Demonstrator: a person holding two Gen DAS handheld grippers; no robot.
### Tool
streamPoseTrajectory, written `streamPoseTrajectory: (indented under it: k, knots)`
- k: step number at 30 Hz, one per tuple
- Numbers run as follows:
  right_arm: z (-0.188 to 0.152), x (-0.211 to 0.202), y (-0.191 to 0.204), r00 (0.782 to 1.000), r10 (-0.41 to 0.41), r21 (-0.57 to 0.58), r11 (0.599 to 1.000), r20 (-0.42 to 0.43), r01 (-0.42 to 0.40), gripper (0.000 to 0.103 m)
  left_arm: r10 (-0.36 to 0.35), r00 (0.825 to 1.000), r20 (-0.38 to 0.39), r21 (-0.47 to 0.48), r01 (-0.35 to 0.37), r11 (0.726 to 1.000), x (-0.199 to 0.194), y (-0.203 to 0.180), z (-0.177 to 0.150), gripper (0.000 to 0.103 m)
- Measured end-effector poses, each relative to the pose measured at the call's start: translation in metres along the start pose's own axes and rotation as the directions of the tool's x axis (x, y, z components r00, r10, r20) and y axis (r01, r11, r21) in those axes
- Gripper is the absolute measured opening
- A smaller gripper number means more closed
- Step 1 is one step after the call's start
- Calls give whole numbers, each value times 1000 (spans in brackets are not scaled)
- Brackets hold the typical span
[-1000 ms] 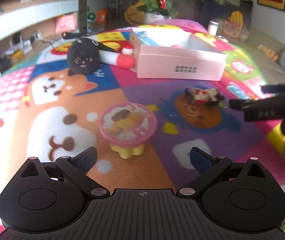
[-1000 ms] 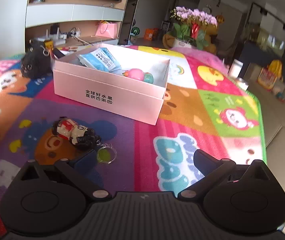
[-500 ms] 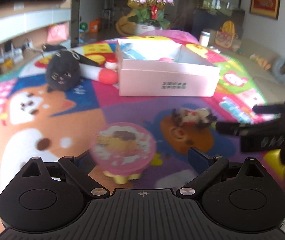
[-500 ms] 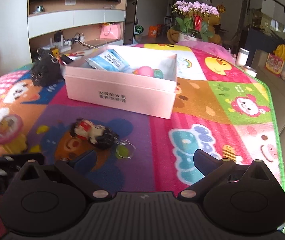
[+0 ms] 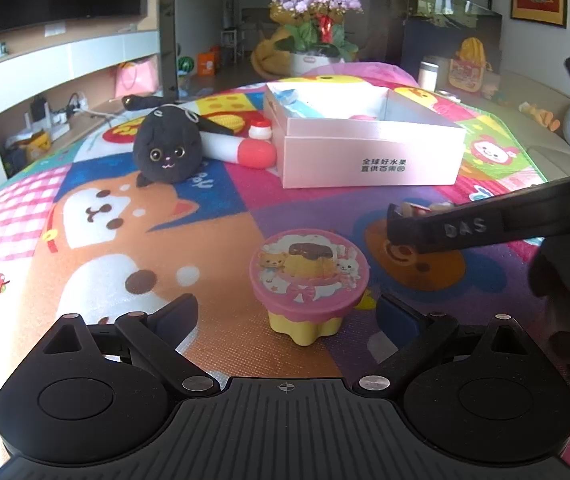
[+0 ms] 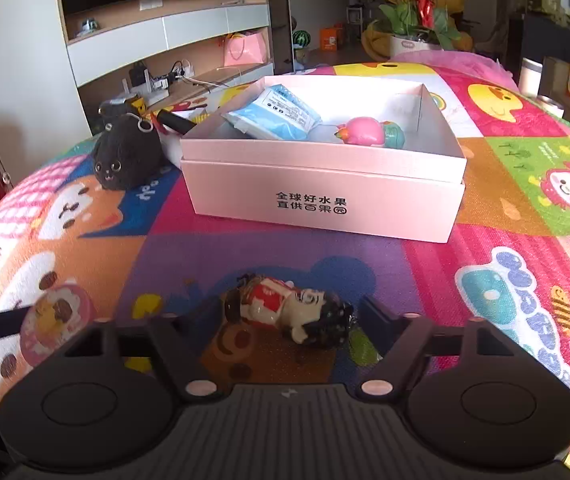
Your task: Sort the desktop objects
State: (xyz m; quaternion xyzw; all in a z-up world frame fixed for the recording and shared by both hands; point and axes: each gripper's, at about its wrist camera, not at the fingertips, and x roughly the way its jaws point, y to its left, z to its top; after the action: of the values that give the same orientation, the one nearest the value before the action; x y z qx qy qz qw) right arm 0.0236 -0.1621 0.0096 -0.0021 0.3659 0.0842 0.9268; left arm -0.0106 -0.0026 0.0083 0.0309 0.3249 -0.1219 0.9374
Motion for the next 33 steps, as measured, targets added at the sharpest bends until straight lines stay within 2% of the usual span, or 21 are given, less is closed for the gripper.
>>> streamPoseTrajectory:
  k: [5, 6, 7, 8, 10, 12, 13, 17, 20, 22, 25, 26, 27, 28, 29, 30, 31, 33]
  knots:
    - [-5, -22, -10, 999, 33, -24, 999, 3, -33, 68, 18, 1000, 21, 5, -18, 1000, -2, -4, 4, 96]
    - [-7, -29, -11, 1000, 29, -43, 999, 12, -28, 68, 16, 1000, 24, 15, -16, 1000, -2, -7, 6, 93]
    - [-9, -36, -13, 999, 27, -58, 998, 17, -26, 68, 16, 1000, 23, 30, -17, 999, -2, -10, 8, 84]
    - [-11, -42, -16, 999, 27, -66, 997, 18, -26, 68, 20, 1000, 21, 43, -21, 999, -1, -13, 9, 78]
    - [-14, -53, -21, 1000, 27, -74, 997, 15, -25, 68, 26, 1000, 17, 70, -27, 997, 1, -19, 10, 76]
    - [-17, -63, -25, 1000, 26, -81, 996, 7, -25, 68, 32, 999, 12, 95, -33, 995, 3, -24, 9, 67]
    - [-19, -68, -27, 1000, 25, -85, 996, 3, -24, 68, 36, 999, 10, 106, -37, 994, 2, -25, 8, 58]
    - [-26, -85, -31, 1000, 16, -100, 995, 7, -16, 68, 7, 1000, 13, 105, -8, 994, -4, -27, 10, 55]
    - [-28, -98, -34, 999, 5, -110, 994, 33, -1, 68, -27, 998, 55, 129, 20, 991, -13, -32, 27, 55]
    - [-25, -107, -36, 998, -8, -113, 993, 69, 15, 68, -53, 992, 116, 152, 36, 988, -18, -37, 52, 55]
    - [-12, -118, -39, 990, -34, -118, 992, 136, 50, 68, -93, 968, 232, 141, 61, 988, -21, -43, 106, 55]
    - [-7, -120, -39, 986, -43, -121, 991, 160, 63, 68, -112, 952, 286, 129, 77, 989, -20, -45, 127, 57]
    - [-1, -122, -38, 981, -51, -127, 989, 187, 75, 68, -125, 933, 336, 121, 89, 989, -20, -46, 146, 63]
    - [6, -124, -37, 975, -60, -137, 986, 215, 91, 68, -120, 919, 375, 113, 83, 990, -19, -46, 163, 81]
    - [13, -125, -36, 966, -78, -145, 983, 248, 116, 68, -102, 908, 406, 94, 70, 993, -19, -43, 174, 92]
    - [20, -126, -36, 954, -100, -147, 978, 282, 146, 68, -76, 896, 438, 58, 56, 997, -21, -36, 182, 95]
    - [29, -127, -37, 940, -120, -141, 975, 321, 172, 68, -65, 891, 449, 36, 54, 998, -23, -29, 185, 95]
    - [47, -126, -42, 913, -143, -115, 973, 383, 201, 68, -33, 894, 446, 7, 34, 999, -26, -10, 178, 97]
